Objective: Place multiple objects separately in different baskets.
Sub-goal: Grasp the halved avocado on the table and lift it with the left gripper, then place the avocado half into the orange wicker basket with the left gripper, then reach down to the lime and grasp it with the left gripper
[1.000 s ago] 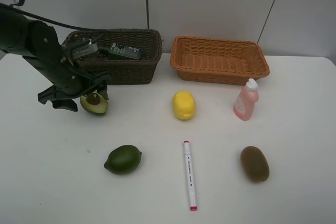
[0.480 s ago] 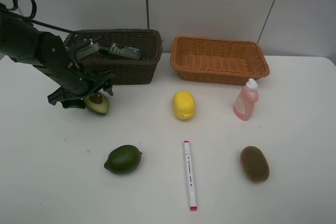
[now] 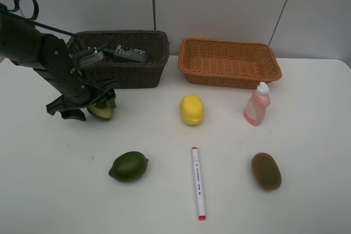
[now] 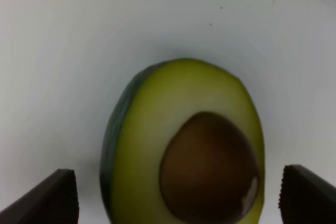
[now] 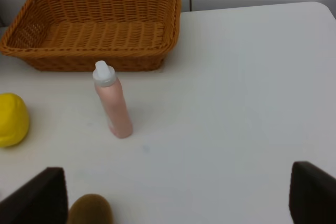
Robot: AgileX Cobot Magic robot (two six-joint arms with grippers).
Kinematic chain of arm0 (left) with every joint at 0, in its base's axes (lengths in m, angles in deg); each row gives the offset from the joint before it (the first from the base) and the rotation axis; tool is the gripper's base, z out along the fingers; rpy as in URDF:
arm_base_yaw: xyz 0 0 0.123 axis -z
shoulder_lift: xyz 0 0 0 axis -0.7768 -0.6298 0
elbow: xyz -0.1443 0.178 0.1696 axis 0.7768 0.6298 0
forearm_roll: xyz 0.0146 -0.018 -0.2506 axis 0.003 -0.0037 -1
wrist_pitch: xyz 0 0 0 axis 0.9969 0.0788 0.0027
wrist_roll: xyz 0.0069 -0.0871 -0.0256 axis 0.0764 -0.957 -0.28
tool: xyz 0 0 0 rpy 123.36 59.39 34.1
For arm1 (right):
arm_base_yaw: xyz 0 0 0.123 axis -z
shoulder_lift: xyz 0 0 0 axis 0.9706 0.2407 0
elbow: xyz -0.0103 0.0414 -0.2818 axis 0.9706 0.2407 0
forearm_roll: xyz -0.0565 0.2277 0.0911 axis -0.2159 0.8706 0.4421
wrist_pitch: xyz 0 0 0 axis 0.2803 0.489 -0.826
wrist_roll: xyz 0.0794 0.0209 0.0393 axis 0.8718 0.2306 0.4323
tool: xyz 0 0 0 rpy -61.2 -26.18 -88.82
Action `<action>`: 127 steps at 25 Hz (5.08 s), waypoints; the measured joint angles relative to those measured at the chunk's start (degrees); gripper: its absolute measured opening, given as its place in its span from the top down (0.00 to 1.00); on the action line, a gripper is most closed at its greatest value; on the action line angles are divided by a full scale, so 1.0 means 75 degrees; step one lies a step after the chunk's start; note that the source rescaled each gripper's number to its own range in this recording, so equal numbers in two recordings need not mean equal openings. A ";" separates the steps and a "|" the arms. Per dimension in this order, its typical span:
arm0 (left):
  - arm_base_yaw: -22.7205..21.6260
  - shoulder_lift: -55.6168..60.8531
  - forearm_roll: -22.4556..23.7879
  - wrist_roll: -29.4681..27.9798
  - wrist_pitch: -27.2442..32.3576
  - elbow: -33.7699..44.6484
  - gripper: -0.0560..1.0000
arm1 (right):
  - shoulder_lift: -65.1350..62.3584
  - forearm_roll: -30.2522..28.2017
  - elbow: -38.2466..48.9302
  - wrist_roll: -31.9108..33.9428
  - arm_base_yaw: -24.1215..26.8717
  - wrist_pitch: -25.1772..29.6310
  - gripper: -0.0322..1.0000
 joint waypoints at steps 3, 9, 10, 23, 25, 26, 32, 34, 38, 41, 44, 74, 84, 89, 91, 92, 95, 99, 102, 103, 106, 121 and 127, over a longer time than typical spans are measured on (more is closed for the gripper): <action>0.0000 -0.0129 0.0000 0.0000 0.0099 -0.0010 0.01 | 0.0000 0.0000 0.0000 0.0000 0.0000 0.0000 0.00; 0.0000 -0.0145 -0.0007 0.0000 0.0130 -0.0023 0.03 | 0.0000 0.0000 0.0000 0.0000 0.0000 0.0000 0.00; 0.0000 -0.0145 0.0000 0.0000 0.0149 -0.0023 0.06 | 0.0000 0.0000 0.0000 0.0000 0.0000 0.0000 0.00; 0.0000 0.0627 -0.0028 0.0258 0.0899 -0.0008 0.63 | 0.0000 0.0000 0.0000 0.0000 0.0000 0.0000 0.00; 0.0008 0.1199 -0.0028 0.0566 0.1047 -0.0008 0.63 | 0.0000 0.0000 0.0000 0.0000 0.0000 0.0000 0.00; 0.0014 0.1536 -0.0028 0.0696 0.1109 -0.0008 0.63 | 0.0000 0.0000 0.0000 0.0000 0.0000 0.0000 0.00; 0.0549 0.2643 -0.0074 0.1483 0.1594 -0.0694 0.63 | 0.0000 0.0000 0.0000 0.0000 0.0000 0.0000 0.00; 0.0859 0.2468 -0.0220 0.1656 0.1658 -0.1266 0.63 | 0.0000 0.0000 0.0000 0.0000 0.0000 0.0000 0.00; 0.1390 0.1507 -0.0565 0.1946 0.1695 -0.2689 0.63 | 0.0000 0.0000 0.0000 0.0000 0.0000 0.0000 0.00; 0.1707 0.0453 -0.0798 0.2112 0.1858 -0.4104 0.63 | 0.0000 0.0000 0.0000 0.0000 0.0000 0.0000 0.00; 0.1921 -0.0764 -0.0859 0.2181 0.2164 -0.5712 0.63 | 0.0000 0.0000 0.0000 0.0000 0.0000 0.0000 0.00; 0.2041 -0.4378 -0.0864 0.3187 0.7261 -1.2475 0.09 | 0.0000 0.0000 0.0000 0.0000 0.0000 0.0000 0.00; 0.2034 -0.2977 -0.0969 0.3403 0.7426 -1.1191 0.09 | 0.0000 0.0000 0.0000 0.0000 0.0000 0.0000 0.00; 0.1904 -0.0978 -0.0719 0.3683 0.7420 -0.8770 0.09 | 0.0000 0.0000 0.0000 0.0000 0.0000 0.0000 0.00; 0.1887 -0.0333 -0.0693 0.3767 0.7413 -0.7823 0.09 | 0.0000 0.0000 0.0000 0.0000 0.0000 0.0000 0.00; 0.1881 -0.0014 -0.0693 0.3787 0.7413 -0.7449 0.09 | 0.0000 0.0000 0.0000 0.0000 0.0000 0.0000 0.00; 0.1881 0.0795 -0.0685 0.3913 0.7407 -0.6199 0.09 | 0.0000 0.0000 0.0000 0.0000 0.0000 0.0000 0.00; 0.1938 0.1892 -0.0691 0.4378 0.7399 -0.4699 0.09 | 0.0000 0.0000 0.0000 0.0000 0.0000 0.0000 0.00; 0.2206 0.2679 -0.0723 0.5144 0.7399 -0.3323 0.09 | 0.0000 0.0000 0.0000 0.0000 0.0000 0.0000 0.00; 0.2344 0.2931 -0.0723 0.5474 0.7399 -0.2916 0.09 | 0.0000 0.0000 0.0000 0.0000 0.0000 0.0000 0.00; 0.2690 0.3453 -0.0723 0.6209 0.7416 -0.1648 0.09 | 0.0000 0.0000 0.0000 0.0000 0.0000 0.0000 0.00; 0.3781 0.2177 -0.0601 0.7567 0.3496 0.0493 0.09 | 0.0000 0.0000 0.0000 0.0000 0.0000 0.0000 0.00; 0.3781 0.1239 0.0456 0.6351 0.2935 0.0501 0.09 | 0.0000 0.0000 0.0000 0.0000 0.0000 0.0000 0.00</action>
